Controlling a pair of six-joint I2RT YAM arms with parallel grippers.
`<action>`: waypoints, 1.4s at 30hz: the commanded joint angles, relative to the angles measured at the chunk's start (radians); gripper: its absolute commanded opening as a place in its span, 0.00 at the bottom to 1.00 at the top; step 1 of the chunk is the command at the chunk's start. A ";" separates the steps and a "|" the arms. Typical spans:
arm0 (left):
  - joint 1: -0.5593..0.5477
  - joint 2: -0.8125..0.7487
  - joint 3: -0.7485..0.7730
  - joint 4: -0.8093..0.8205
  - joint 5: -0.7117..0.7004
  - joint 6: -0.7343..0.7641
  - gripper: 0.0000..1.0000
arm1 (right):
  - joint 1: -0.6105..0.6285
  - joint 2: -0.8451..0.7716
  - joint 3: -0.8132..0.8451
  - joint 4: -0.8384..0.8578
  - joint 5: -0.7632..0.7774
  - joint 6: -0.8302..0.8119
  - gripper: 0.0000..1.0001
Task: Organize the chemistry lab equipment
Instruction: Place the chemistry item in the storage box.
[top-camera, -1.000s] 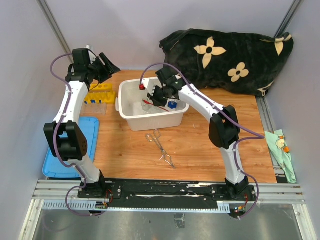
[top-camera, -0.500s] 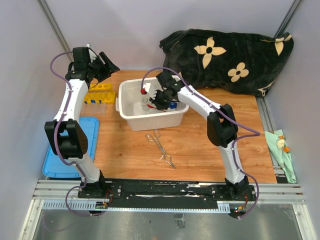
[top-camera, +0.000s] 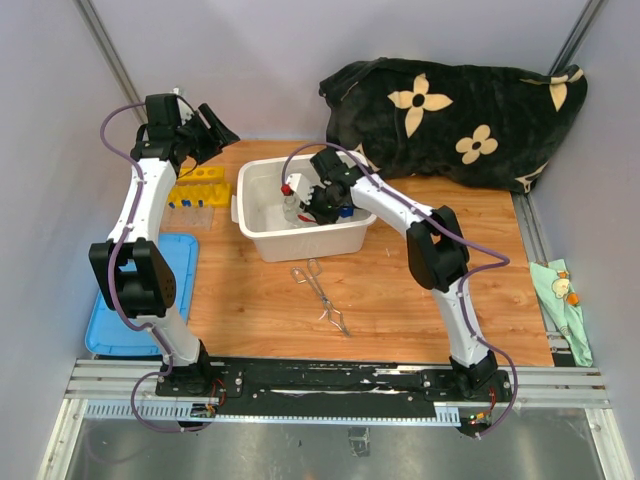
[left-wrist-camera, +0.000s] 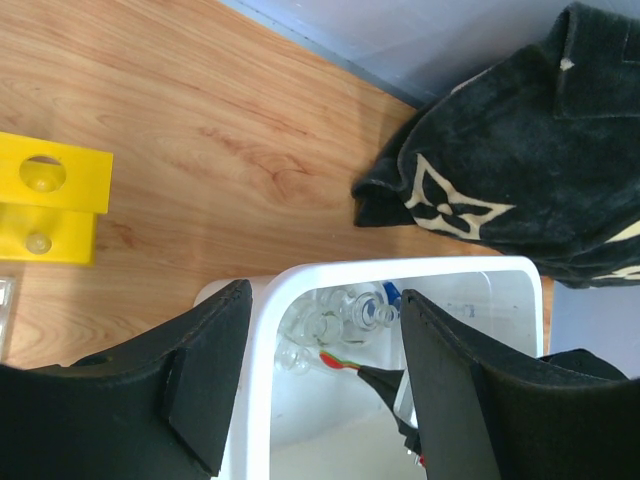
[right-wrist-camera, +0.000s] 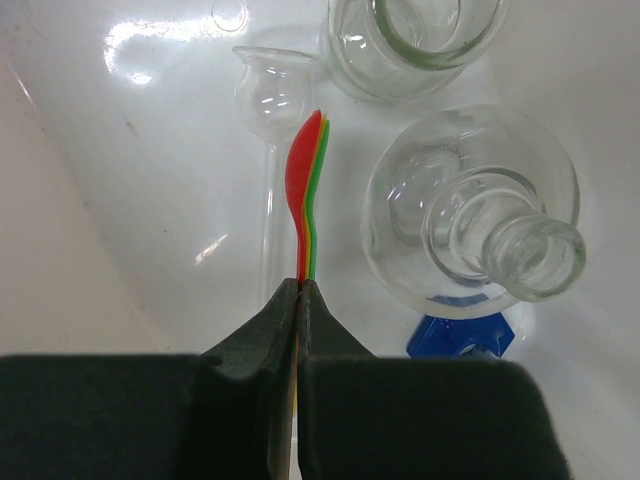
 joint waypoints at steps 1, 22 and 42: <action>0.007 0.002 0.009 0.006 0.011 0.008 0.66 | -0.016 0.031 -0.012 0.014 0.017 0.004 0.01; 0.007 0.001 -0.001 0.010 0.018 0.002 0.66 | -0.036 0.085 -0.031 0.052 0.005 0.044 0.02; 0.007 0.010 -0.006 0.022 0.036 -0.013 0.66 | -0.043 0.026 -0.053 0.053 0.020 0.044 0.28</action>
